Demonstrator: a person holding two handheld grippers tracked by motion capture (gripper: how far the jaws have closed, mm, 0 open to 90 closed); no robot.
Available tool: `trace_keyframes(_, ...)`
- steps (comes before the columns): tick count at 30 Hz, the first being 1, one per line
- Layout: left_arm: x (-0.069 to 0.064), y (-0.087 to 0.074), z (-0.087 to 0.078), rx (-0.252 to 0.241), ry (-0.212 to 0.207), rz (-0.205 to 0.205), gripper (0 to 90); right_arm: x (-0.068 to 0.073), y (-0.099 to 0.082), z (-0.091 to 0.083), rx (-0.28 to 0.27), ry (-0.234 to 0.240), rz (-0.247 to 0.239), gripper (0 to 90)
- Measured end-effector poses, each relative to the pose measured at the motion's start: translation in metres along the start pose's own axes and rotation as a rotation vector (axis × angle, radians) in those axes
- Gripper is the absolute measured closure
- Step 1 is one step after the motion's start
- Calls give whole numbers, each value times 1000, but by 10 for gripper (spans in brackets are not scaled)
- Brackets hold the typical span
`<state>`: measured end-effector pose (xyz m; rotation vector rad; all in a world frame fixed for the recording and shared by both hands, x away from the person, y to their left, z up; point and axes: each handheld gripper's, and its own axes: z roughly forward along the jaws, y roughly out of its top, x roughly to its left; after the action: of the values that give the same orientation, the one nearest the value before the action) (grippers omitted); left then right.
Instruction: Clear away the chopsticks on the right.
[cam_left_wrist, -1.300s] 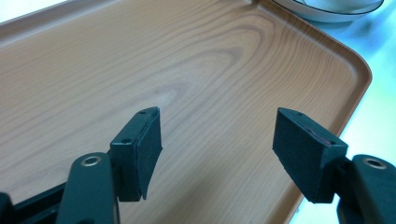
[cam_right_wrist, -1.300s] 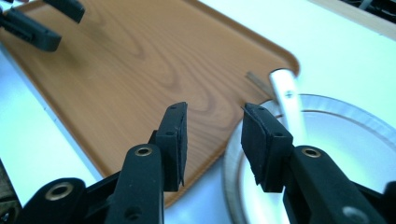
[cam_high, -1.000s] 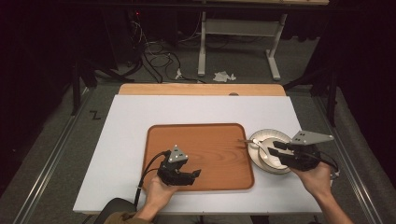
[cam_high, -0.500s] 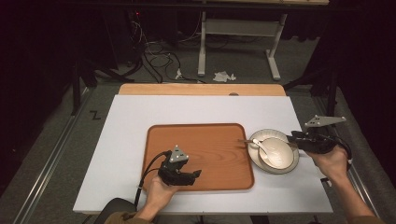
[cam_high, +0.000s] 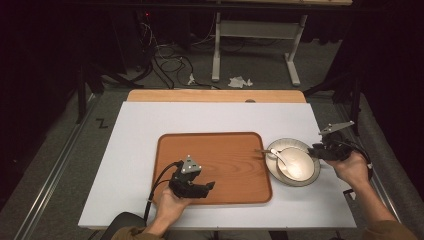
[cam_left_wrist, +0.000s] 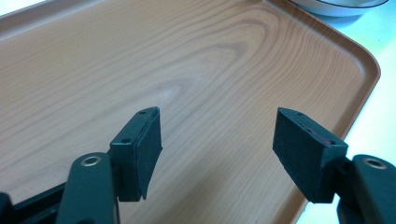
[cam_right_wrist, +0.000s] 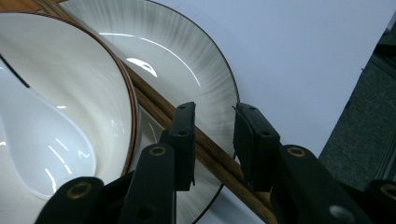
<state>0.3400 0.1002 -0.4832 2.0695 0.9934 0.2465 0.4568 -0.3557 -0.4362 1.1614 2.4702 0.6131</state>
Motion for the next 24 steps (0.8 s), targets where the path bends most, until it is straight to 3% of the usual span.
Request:
trace_keyframes(7,0,0,0,2,2,3,326,-5,0,8,44,2,13,699)
trace_keyframes(24,0,0,0,4,2,7,327,-5,10,18,74,21,5,674)
